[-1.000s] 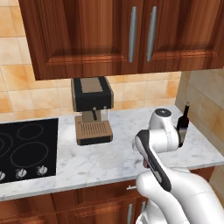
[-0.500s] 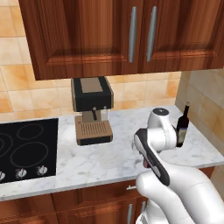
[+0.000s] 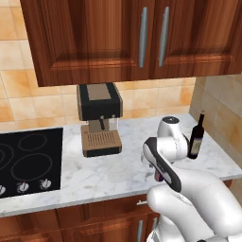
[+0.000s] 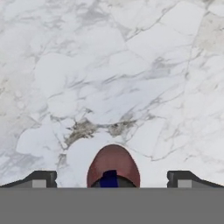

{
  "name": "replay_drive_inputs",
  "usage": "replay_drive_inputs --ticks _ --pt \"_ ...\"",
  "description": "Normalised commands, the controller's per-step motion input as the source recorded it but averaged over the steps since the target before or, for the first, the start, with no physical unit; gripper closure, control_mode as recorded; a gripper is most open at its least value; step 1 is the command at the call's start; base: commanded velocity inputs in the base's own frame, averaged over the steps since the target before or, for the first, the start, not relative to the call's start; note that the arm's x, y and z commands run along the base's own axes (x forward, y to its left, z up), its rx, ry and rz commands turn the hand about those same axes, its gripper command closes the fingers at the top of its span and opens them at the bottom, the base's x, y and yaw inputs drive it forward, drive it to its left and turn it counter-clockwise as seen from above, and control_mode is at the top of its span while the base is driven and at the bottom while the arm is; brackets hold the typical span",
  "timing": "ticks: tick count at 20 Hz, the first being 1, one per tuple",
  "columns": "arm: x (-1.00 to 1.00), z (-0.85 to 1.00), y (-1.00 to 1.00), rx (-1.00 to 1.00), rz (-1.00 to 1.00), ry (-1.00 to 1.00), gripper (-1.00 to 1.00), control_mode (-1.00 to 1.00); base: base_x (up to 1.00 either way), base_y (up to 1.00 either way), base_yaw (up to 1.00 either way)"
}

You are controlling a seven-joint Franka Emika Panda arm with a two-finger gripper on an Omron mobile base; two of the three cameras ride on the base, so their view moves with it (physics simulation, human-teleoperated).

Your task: There is a wine glass and glass cup on the dining counter. Place the wine bottle next to the wine glass and the juice bottle next to the glass cup.

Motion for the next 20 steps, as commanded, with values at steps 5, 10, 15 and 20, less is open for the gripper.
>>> replay_drive_inputs --ticks 5,10,15,20 --pt "-0.16 -0.21 0.0 0.0 0.01 -0.01 -1.0 -1.0 0.0 0.0 0.0" --pt "-0.1 -0.21 0.0 0.0 0.0 0.0 -1.0 -1.0 0.0 0.0 0.0" --pt "-0.02 -0.23 0.0 0.0 0.0 -0.01 1.0 -1.0 0.0 0.0 0.0" --pt "-0.04 -0.25 0.0 0.0 0.0 0.0 1.0 -1.0 0.0 0.0 0.0"
